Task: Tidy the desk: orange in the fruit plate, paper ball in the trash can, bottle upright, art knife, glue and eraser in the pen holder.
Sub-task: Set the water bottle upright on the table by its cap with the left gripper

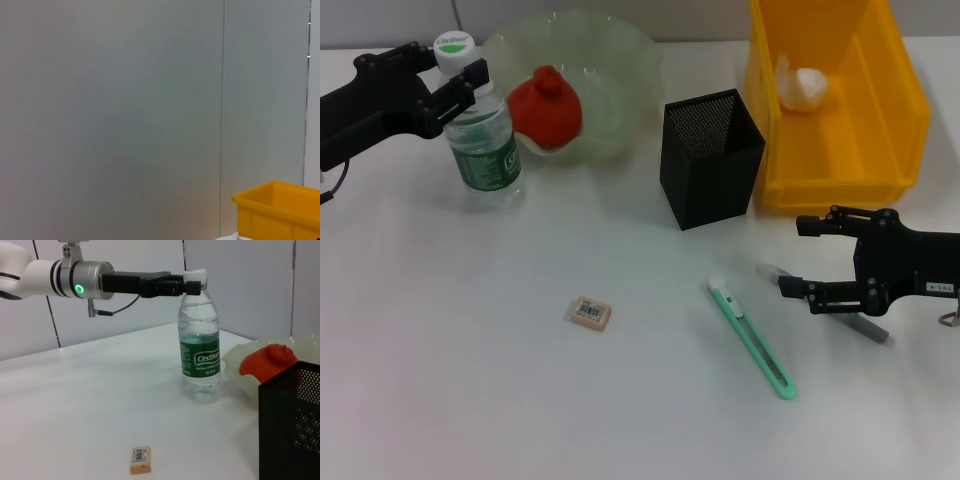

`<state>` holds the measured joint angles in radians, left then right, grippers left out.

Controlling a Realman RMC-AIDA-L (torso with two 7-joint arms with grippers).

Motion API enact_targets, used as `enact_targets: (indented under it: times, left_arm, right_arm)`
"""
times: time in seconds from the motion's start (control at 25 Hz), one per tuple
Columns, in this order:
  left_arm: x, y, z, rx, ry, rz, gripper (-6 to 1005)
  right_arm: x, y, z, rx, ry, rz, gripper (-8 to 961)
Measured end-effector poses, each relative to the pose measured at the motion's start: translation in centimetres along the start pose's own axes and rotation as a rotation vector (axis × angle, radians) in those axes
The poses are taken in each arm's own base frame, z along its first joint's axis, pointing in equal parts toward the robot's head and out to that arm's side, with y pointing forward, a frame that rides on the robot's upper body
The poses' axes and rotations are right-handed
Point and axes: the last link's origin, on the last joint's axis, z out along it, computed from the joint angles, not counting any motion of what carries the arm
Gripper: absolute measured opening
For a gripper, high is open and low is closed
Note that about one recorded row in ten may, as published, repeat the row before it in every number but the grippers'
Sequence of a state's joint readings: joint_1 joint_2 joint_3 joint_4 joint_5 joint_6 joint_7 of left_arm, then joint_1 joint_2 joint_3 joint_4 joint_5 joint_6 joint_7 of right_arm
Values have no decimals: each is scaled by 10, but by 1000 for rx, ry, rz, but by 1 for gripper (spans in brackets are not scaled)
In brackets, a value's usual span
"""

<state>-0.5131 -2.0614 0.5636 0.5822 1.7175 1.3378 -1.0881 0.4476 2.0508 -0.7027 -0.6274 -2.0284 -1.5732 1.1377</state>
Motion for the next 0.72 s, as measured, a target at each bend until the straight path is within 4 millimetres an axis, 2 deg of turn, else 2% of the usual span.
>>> enact_targets:
  times: [0.72]
  left_arm:
    - [-7, -1, 1, 28, -13, 9, 454]
  right_arm:
    - [0, 0, 0, 1, 0, -1, 830]
